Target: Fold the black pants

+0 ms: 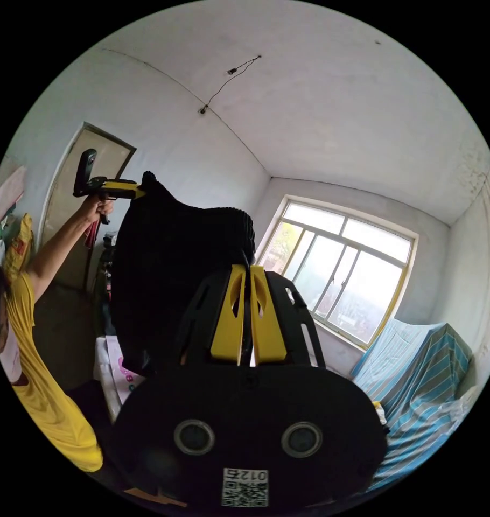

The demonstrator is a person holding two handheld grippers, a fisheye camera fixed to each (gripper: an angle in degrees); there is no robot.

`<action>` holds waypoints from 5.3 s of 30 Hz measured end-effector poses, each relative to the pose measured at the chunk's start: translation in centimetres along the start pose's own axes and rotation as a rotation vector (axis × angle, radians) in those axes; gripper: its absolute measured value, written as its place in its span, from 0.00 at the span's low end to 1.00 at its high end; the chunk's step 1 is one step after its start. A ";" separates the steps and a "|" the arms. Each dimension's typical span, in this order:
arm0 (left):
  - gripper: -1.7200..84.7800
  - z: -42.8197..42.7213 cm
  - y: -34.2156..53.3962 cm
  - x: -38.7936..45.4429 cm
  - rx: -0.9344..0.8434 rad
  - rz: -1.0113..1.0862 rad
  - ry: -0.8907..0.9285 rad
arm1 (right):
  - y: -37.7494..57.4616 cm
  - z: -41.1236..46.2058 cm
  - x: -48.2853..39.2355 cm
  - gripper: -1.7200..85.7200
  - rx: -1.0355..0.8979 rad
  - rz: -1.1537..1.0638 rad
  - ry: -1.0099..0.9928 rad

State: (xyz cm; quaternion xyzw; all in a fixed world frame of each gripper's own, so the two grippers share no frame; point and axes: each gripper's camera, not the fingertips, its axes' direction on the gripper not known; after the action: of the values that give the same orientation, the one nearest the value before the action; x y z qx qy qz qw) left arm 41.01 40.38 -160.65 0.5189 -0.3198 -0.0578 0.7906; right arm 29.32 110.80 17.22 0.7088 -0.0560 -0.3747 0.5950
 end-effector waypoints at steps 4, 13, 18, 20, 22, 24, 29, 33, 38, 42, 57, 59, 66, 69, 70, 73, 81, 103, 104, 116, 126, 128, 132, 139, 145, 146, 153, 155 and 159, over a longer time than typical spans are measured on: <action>0.02 0.0 1.5 -1.2 -0.013 -0.028 0.094 | 0.5 0.2 -0.2 0.03 -0.002 0.007 -0.074; 0.02 16.3 12.4 -2.3 -0.337 -0.123 0.372 | 9.7 13.5 1.6 0.03 -0.303 0.058 -0.313; 0.02 32.4 25.1 -1.9 -0.528 -0.282 0.468 | 21.0 28.6 3.8 0.03 -0.538 0.271 -0.406; 0.02 37.7 27.6 -3.8 -0.560 -0.424 0.428 | 22.4 35.9 5.5 0.03 -0.599 0.367 -0.296; 0.02 40.1 24.3 -7.4 -0.496 -0.476 0.252 | 18.6 38.7 6.3 0.03 -0.531 0.286 -0.150; 0.02 37.6 18.1 -9.5 -0.340 -0.378 0.082 | 12.8 38.6 7.4 0.03 -0.368 0.204 -0.004; 0.02 25.7 6.9 -13.5 0.070 -0.325 -0.089 | 3.4 29.5 11.4 0.03 0.170 0.243 0.139; 0.02 21.5 6.4 -11.9 0.047 -0.214 -0.043 | 5.2 27.6 11.3 0.03 0.115 0.157 0.088; 0.02 24.2 14.5 -7.5 -0.140 -0.186 0.119 | 17.5 30.1 7.7 0.03 -0.088 0.135 -0.039; 0.02 28.1 28.6 -0.6 -0.307 -0.229 0.290 | 30.9 33.1 2.9 0.03 -0.239 0.170 -0.179; 0.02 24.0 62.9 21.4 -0.655 -0.553 0.544 | 60.1 33.2 -14.4 0.03 -0.657 0.202 -0.308; 0.02 22.8 62.4 22.7 -0.665 -0.495 0.535 | 60.5 32.3 -15.8 0.03 -0.692 0.097 -0.309; 0.03 19.7 61.8 27.5 -0.805 -0.292 0.493 | 63.3 29.8 -19.8 0.03 -0.899 -0.194 -0.175; 0.03 15.9 61.6 26.0 -0.707 -0.422 0.407 | 63.8 28.1 -19.5 0.04 -0.924 -0.169 -0.122; 0.04 14.6 61.3 25.2 -0.668 -0.483 0.390 | 63.6 27.5 -18.9 0.05 -0.900 -0.106 -0.105; 0.06 14.2 59.2 24.6 -0.640 -0.561 0.371 | 61.8 27.2 -16.6 0.07 -0.790 0.132 -0.153; 0.12 23.2 52.1 33.0 -0.896 -0.281 0.574 | 59.4 36.3 -20.5 0.13 -0.956 -0.045 -0.331; 0.11 15.0 48.1 38.7 -0.783 -0.442 0.531 | 67.8 30.0 -23.9 0.11 -0.978 0.003 -0.239; 0.11 15.2 47.5 39.4 -0.802 -0.403 0.509 | 67.3 29.6 -24.4 0.11 -0.945 -0.026 -0.216; 0.11 17.6 46.1 56.8 -1.109 0.238 0.240 | 69.6 28.5 -29.0 0.07 -1.031 -0.270 -0.084; 0.03 11.0 39.0 49.7 -0.869 -0.018 0.201 | 64.8 21.9 -23.6 0.04 -0.788 0.008 -0.063; 0.02 7.4 36.8 50.5 -0.716 0.077 0.167 | 63.5 17.5 -23.2 0.04 -0.655 0.024 0.002; 0.02 5.7 39.7 55.3 -0.786 0.191 0.295 | 68.0 15.7 -25.7 0.05 -0.813 0.022 -0.077; 0.02 5.7 42.6 58.3 -0.884 0.103 0.390 | 70.6 14.2 -30.8 0.07 -0.873 -0.071 0.042; 0.03 4.2 43.4 58.9 -0.879 0.074 0.376 | 69.1 12.6 -32.7 0.10 -0.814 -0.102 0.040; 0.03 4.1 43.5 58.8 -0.877 0.065 0.377 | 68.8 12.5 -33.3 0.10 -0.808 -0.143 0.041; 0.03 3.7 44.7 57.8 -0.877 -0.015 0.404 | 69.4 14.6 -37.2 0.08 -0.883 -0.496 0.104; 0.03 3.7 45.0 57.3 -0.876 -0.034 0.412 | 69.3 15.1 -37.9 0.06 -0.853 -0.594 0.163; 0.02 3.0 43.6 54.9 -0.791 -0.100 0.374 | 66.9 14.3 -34.4 0.05 -0.822 -0.411 0.243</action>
State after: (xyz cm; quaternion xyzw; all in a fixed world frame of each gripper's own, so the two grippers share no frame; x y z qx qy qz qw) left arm 72.08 34.62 -98.00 0.1927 -0.0988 -0.1192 0.9690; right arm 20.78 98.31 92.25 0.4498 0.3083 -0.3904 0.7418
